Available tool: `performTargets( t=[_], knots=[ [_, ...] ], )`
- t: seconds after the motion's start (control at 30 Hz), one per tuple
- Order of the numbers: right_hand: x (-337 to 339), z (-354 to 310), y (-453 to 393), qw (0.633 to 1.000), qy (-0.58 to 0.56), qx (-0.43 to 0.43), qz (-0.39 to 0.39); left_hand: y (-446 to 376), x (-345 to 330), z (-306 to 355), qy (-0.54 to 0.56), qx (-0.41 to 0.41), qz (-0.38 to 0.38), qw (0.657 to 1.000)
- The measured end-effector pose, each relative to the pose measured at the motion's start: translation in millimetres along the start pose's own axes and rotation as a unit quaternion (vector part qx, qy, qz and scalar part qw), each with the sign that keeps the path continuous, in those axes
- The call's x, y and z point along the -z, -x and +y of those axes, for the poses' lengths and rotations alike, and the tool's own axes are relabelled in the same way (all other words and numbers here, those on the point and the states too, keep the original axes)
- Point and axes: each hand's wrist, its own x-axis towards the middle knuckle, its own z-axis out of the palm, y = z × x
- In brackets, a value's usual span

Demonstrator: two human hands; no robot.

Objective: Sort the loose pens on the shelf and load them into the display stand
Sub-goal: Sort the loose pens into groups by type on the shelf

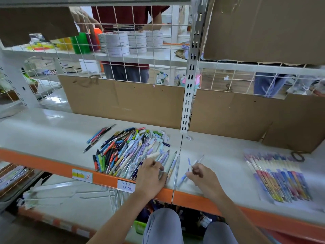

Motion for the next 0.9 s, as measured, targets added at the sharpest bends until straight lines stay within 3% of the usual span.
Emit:
performTargets(
  t=[0.2,0.4,0.57,0.67,0.9],
  knots=[
    [2.8,7.7,6.6,0.993,-0.039,0.002,0.115,-1.2,-2.5,4.1,-0.02,-0.008,-0.005,1.0],
    [3.2,10.4,4.8,0.993,-0.043,-0.005,0.112,4.6,-5.1,8.9,0.01,-0.01,0.021,1.0],
    [2.6,10.1,4.7,0.992,-0.055,-0.001,0.114,4.1,-11.3,28.7,0.074,-0.063,0.015,0.995],
    [1.9,10.0,4.4,0.991,-0.06,0.001,0.117,1.6,-16.9,36.1,0.039,-0.073,-0.015,0.997],
    [-2.1,13.8,2.5,0.993,0.009,0.034,0.109,5.1,-20.7,30.3,0.058,-0.048,0.015,0.997]
  ],
)
